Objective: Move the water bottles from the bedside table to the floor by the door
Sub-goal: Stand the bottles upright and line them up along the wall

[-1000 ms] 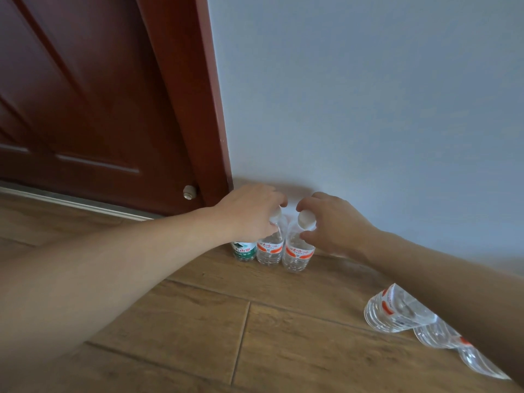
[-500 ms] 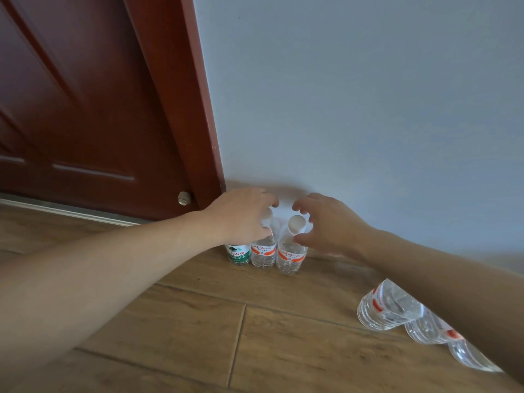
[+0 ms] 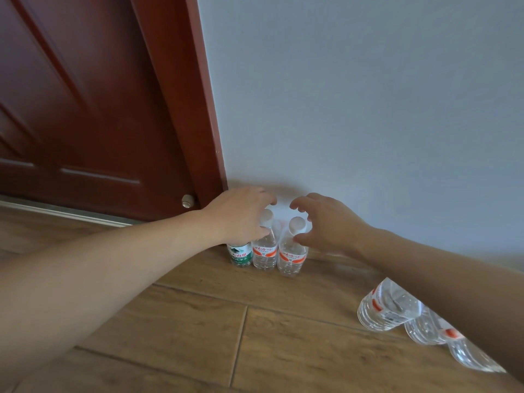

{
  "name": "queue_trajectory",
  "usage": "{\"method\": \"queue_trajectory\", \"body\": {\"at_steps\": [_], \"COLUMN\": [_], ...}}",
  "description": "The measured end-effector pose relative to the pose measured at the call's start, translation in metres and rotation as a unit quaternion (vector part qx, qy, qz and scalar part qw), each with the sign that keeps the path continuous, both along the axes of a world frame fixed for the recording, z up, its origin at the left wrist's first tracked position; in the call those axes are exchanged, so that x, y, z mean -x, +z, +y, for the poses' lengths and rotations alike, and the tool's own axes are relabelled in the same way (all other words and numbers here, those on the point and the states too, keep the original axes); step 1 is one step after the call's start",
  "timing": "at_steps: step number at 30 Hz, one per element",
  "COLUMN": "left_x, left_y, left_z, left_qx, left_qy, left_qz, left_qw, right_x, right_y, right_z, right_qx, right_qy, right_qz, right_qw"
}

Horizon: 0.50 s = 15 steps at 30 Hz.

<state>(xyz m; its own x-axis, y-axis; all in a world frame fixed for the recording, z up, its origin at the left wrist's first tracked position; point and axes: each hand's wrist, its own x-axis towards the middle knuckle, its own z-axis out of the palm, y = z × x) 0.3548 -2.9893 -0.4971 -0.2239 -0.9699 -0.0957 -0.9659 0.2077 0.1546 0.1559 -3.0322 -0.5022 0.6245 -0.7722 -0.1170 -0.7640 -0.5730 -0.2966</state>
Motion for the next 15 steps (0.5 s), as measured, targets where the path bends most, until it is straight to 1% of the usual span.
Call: {"method": "queue_trajectory", "body": {"at_steps": [8, 15], "left_x": [0.006, 0.029], "left_y": [0.013, 0.025], "left_z": [0.008, 0.016], "left_qx": [-0.004, 0.023], "left_qy": [0.0, -0.039], "left_qz": [0.01, 0.016], "left_qw": [1.0, 0.999], "right_x": [0.02, 0.06], "right_y": [0.017, 0.036], "right_z": [0.004, 0.021], "right_qx": [0.017, 0.057], "right_qy": [-0.01, -0.013], "right_qz": [0.018, 0.049], "right_qw": [1.0, 0.997]}}
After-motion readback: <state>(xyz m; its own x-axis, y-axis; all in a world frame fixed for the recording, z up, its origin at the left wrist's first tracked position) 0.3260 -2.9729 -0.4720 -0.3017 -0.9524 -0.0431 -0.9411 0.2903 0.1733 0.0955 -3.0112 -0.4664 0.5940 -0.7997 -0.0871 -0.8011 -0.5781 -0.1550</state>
